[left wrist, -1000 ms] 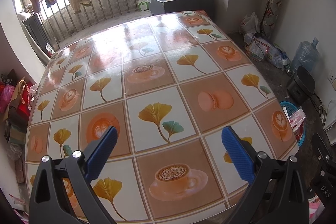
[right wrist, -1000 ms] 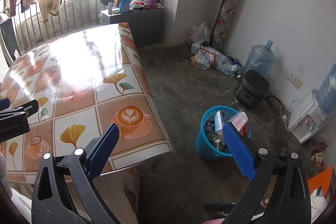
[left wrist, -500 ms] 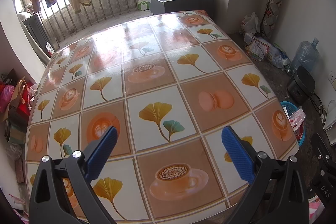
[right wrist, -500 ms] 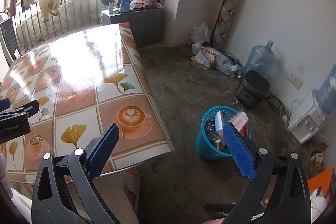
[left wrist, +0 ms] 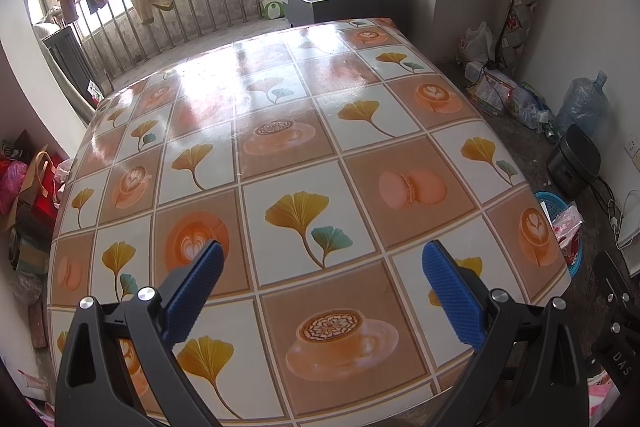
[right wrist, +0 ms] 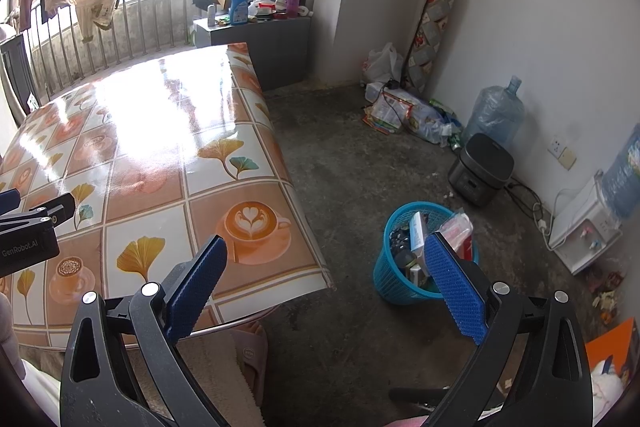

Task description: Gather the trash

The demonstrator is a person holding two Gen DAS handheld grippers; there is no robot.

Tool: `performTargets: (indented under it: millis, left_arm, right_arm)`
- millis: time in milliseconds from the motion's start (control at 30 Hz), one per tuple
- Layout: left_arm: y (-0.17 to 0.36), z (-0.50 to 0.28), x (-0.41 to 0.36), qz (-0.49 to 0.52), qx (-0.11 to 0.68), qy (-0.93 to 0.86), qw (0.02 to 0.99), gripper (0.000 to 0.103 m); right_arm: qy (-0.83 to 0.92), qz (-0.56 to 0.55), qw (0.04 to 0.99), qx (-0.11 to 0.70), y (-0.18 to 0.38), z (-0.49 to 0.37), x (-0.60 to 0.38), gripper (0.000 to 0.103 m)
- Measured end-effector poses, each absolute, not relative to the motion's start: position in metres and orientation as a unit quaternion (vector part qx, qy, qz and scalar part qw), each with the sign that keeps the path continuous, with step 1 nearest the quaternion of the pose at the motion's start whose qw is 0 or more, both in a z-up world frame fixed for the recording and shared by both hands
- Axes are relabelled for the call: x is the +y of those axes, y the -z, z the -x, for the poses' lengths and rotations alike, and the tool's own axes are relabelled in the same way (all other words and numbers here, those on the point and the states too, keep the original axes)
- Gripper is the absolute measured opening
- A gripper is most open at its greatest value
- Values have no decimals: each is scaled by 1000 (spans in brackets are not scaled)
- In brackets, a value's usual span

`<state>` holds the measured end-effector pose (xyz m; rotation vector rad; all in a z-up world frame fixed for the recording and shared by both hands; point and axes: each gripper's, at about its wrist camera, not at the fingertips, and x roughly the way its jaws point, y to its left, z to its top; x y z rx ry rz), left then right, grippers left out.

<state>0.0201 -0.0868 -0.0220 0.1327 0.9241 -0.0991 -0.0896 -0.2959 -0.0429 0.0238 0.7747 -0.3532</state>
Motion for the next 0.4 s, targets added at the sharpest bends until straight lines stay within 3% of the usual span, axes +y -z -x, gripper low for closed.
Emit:
performTargets:
  millis: [400]
  left_arm:
    - [24, -19, -85, -62, 448, 52, 891, 97]
  right_arm:
    - [171, -11, 911, 376, 43, 90, -296, 95]
